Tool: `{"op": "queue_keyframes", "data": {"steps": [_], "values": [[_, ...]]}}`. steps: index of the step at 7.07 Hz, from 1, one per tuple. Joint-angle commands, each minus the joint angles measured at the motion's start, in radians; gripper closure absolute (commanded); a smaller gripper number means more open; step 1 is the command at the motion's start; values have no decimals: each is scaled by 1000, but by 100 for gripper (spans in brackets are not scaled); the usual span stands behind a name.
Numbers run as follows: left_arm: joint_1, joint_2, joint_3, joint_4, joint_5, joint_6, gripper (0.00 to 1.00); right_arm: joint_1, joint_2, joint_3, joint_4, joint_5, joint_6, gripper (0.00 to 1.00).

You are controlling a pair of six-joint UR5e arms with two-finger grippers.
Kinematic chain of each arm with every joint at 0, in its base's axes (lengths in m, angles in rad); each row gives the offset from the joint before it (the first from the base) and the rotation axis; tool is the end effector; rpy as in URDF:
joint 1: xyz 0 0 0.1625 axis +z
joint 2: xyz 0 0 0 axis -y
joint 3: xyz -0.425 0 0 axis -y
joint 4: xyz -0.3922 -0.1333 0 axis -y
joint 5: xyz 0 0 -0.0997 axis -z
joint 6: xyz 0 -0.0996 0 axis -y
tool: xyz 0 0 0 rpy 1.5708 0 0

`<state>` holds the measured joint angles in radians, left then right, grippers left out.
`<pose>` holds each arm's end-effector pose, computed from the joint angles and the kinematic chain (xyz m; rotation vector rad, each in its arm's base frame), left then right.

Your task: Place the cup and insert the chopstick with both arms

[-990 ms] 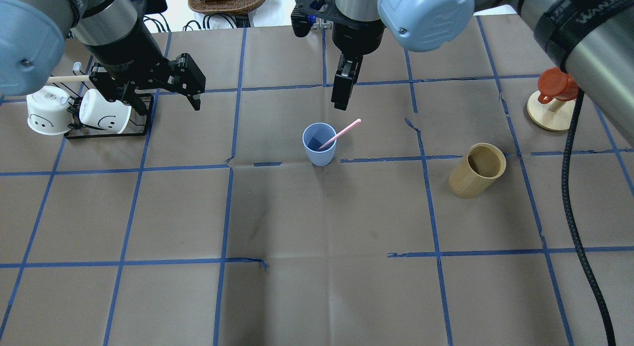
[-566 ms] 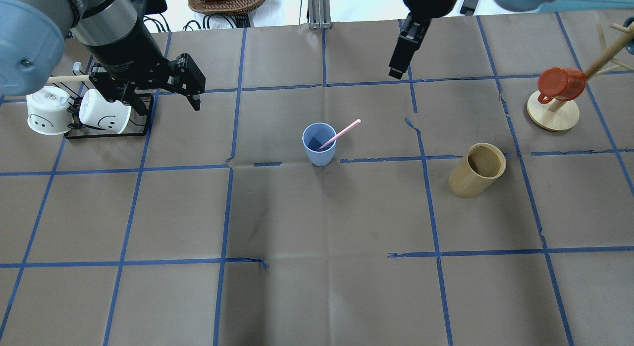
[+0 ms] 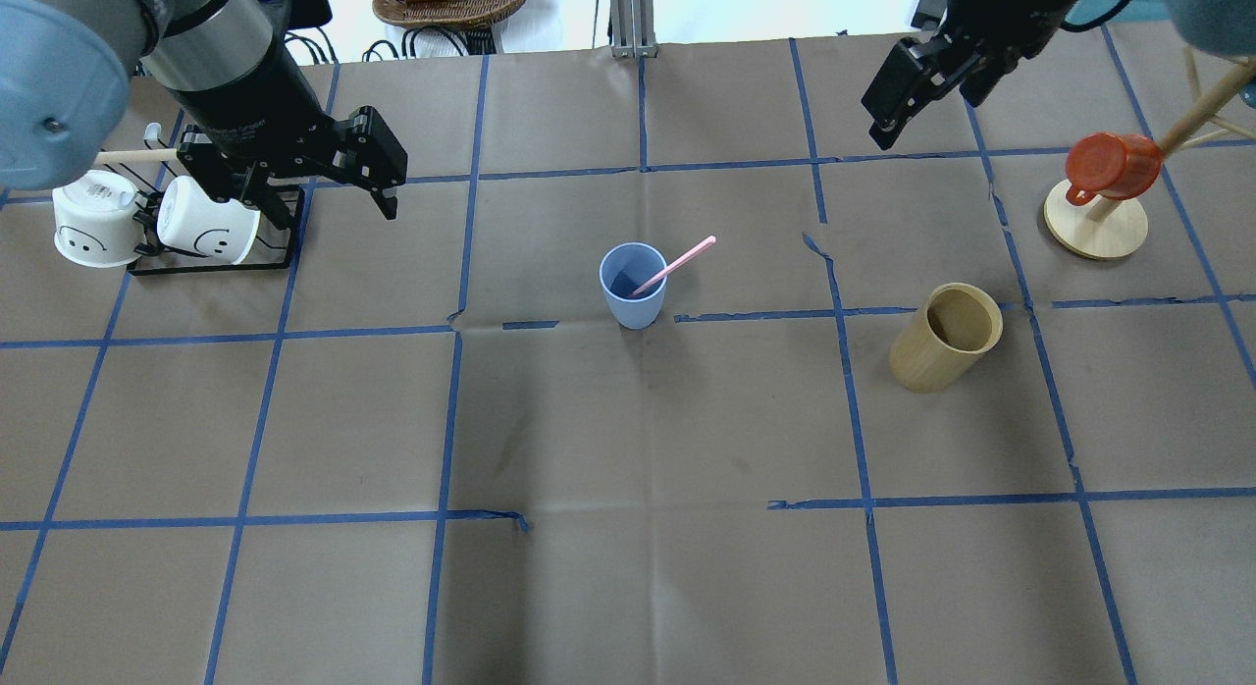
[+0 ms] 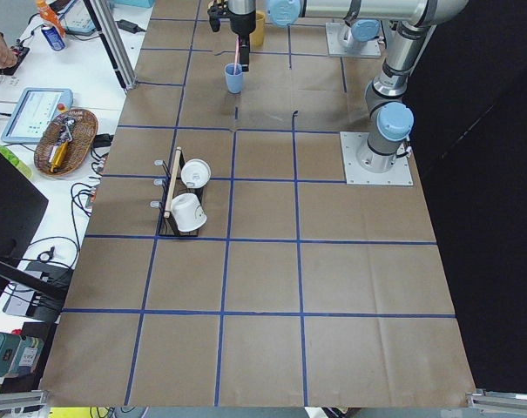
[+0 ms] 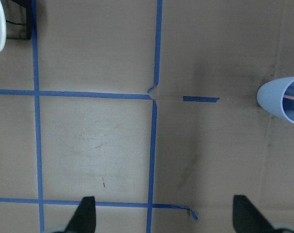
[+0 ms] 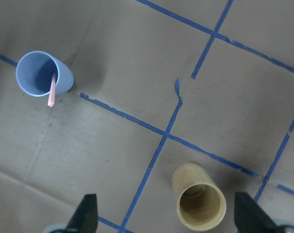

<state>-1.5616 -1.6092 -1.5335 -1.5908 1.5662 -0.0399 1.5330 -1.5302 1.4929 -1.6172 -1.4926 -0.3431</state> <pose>-0.1291 -0.5073 0.4851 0.0771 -3.1362 -0.0332 0.1215 -0.5218 0.5112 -0.4729 3.0405 -0.1493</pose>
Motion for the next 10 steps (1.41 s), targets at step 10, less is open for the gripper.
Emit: {"op": "queue_keyframes", "data": {"steps": [10], "values": [[2,-2,-1,-2,2,-2,0,65,-73,122,97,-57,417,0]]}}
